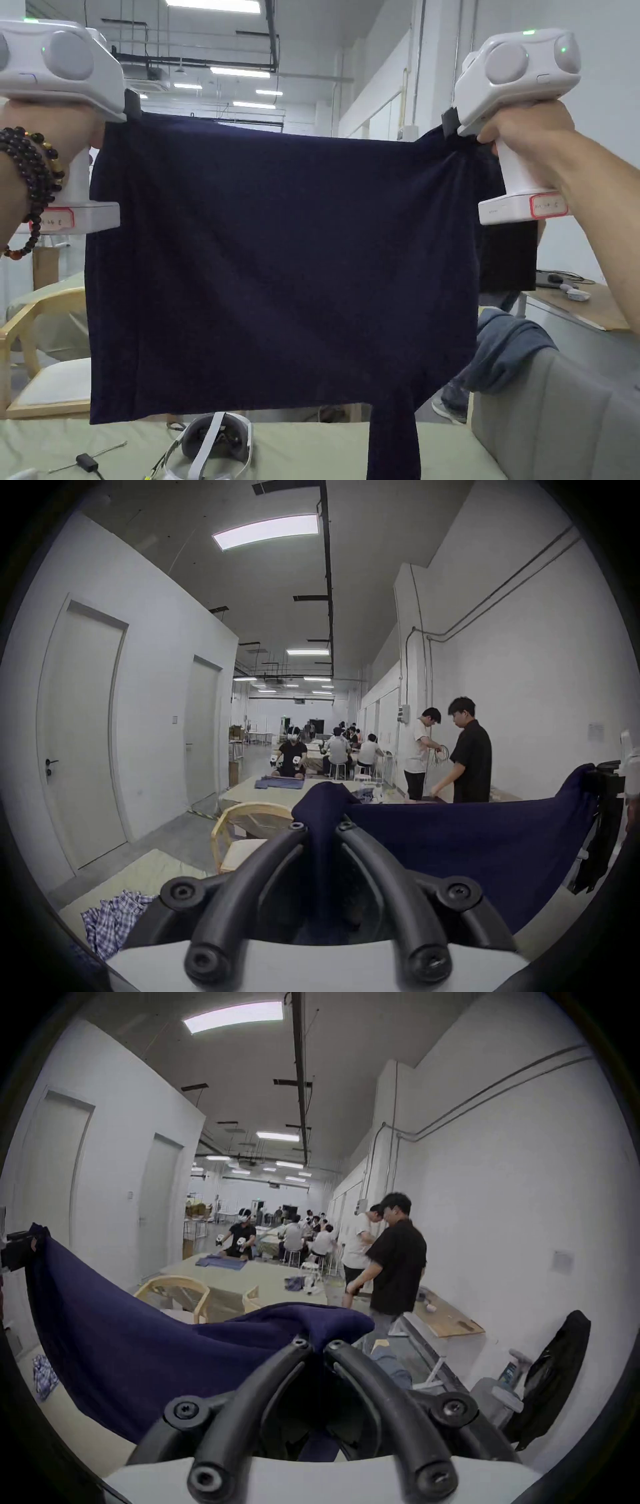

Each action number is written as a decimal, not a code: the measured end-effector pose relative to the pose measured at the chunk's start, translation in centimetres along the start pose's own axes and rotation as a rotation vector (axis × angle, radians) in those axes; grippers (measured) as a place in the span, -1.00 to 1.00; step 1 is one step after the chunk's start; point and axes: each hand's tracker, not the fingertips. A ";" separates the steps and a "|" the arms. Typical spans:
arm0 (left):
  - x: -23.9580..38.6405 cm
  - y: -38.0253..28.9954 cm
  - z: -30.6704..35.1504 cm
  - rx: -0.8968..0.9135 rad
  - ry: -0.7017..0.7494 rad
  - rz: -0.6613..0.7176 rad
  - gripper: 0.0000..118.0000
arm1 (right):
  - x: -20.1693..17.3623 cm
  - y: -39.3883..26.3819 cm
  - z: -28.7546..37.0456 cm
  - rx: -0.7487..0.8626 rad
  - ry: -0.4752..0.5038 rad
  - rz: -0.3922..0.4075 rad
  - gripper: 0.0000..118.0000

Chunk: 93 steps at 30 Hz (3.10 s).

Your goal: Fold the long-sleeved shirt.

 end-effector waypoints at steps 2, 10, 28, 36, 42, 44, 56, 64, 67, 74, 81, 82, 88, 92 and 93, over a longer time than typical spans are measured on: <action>-0.5 -2.5 -0.5 -0.041 0.001 0.005 -0.81 | -0.6 -3.0 -1.2 -0.059 0.036 0.008 -0.98; -2.3 -20.1 -2.1 -0.291 0.005 0.034 -0.81 | -4.9 -20.8 -6.2 -0.324 0.146 -0.034 -0.98; -6.9 -37.9 18.9 -0.441 -0.017 -0.044 -0.81 | -4.9 -42.9 12.0 -0.471 0.297 -0.053 -0.97; -11.7 -52.4 30.8 -0.823 -0.012 -0.050 -0.81 | -6.9 -58.6 22.2 -0.844 0.474 0.071 -0.97; -12.3 -56.3 36.0 -1.017 -0.027 -0.073 -0.81 | -8.0 -66.5 25.7 -1.123 0.607 0.161 -0.97; -12.1 -56.5 36.5 -1.031 -0.039 -0.090 -0.81 | -8.7 -67.4 25.8 -1.182 0.605 0.190 -0.97; -11.2 -50.5 32.5 -0.765 -0.094 -0.017 -0.79 | -8.7 -59.3 21.0 -0.908 0.496 0.040 -1.00; -6.9 -51.1 23.0 -0.709 -0.123 -0.034 -0.94 | -16.8 -53.2 5.6 -0.750 0.497 0.009 0.19; -6.5 -52.0 22.3 -0.731 -0.134 0.001 -0.94 | -20.7 -54.1 -1.7 -0.788 0.523 -0.010 0.45; -6.9 -54.3 22.4 -0.800 -0.164 0.023 -0.94 | -27.5 -61.3 -10.7 -0.975 0.444 0.053 -0.10; -7.6 -54.9 22.4 -0.817 -0.141 0.039 -0.94 | -27.1 -59.6 -7.0 -0.959 0.460 0.105 -0.98; -7.6 -54.8 22.5 -0.816 -0.141 0.041 -0.94 | -26.7 -59.1 -6.2 -0.945 0.462 0.104 -0.98; -6.8 -53.1 24.3 -0.776 -0.173 0.043 -0.94 | -20.5 -53.6 1.8 -0.729 0.539 -0.047 -0.98; -6.3 -52.2 26.1 -0.741 -0.193 0.042 -0.94 | -15.9 -52.7 11.1 -0.666 0.592 -0.042 -0.98; -6.2 -52.1 26.5 -0.735 -0.197 0.043 -0.94 | -15.0 -53.5 13.2 -0.683 0.619 -0.052 -0.98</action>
